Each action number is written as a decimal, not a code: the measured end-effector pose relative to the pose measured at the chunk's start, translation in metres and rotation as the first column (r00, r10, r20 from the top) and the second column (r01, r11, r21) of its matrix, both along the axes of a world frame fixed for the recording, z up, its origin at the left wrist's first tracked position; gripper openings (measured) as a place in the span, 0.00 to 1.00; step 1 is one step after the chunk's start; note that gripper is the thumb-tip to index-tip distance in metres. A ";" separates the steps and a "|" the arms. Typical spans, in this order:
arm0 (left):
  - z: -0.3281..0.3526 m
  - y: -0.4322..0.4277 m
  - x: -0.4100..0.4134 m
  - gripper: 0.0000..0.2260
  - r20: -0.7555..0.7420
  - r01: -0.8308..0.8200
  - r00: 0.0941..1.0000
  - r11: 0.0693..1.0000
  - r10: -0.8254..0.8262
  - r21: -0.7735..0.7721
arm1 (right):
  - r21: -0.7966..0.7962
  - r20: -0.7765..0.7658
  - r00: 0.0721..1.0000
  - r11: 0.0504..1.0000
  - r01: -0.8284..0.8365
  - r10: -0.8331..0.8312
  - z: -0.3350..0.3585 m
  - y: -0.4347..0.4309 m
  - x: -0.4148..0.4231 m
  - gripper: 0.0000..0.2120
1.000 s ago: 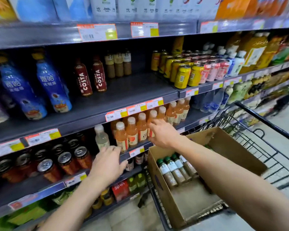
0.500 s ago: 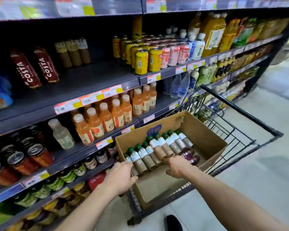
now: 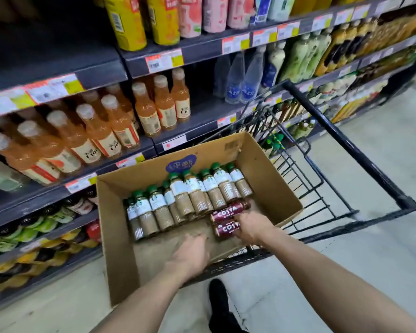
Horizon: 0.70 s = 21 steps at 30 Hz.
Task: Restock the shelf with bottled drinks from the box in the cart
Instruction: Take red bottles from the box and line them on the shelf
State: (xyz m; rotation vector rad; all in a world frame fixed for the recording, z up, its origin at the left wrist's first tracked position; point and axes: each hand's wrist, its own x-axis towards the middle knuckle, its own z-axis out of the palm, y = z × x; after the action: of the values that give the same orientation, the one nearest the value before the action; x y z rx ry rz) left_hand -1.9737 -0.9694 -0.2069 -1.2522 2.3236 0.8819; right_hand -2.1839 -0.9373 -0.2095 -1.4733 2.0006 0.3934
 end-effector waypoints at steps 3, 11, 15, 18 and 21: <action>-0.017 -0.006 -0.023 0.17 0.010 -0.008 1.000 1.000 0.008 -0.001 | 0.028 0.015 1.000 1.000 -0.007 0.007 -0.017 -0.015 -0.022 0.14; -0.073 -0.029 -0.077 0.18 0.053 0.033 0.998 0.998 -0.036 0.050 | 0.080 0.048 0.999 0.997 0.008 -0.011 -0.073 -0.052 -0.070 0.16; -0.106 -0.036 -0.090 0.17 0.072 0.035 0.997 0.997 -0.040 0.068 | 0.098 0.055 0.997 0.994 0.055 -0.061 -0.105 -0.065 -0.092 0.20; -0.122 -0.034 -0.093 0.21 0.098 0.037 0.994 0.997 -0.044 0.074 | 0.125 0.055 0.996 0.990 0.058 -0.065 -0.128 -0.075 -0.102 0.21; -0.135 -0.034 -0.097 0.23 0.112 0.028 0.993 0.998 -0.034 0.057 | 0.135 0.068 0.994 0.988 0.073 -0.082 -0.141 -0.082 -0.104 0.21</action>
State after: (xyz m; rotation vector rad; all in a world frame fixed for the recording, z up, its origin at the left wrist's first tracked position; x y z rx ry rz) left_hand -2.0710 -1.0039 -0.3421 -1.2084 2.2097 0.8369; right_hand -2.2880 -1.0192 -0.3505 -1.3060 1.9291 0.4249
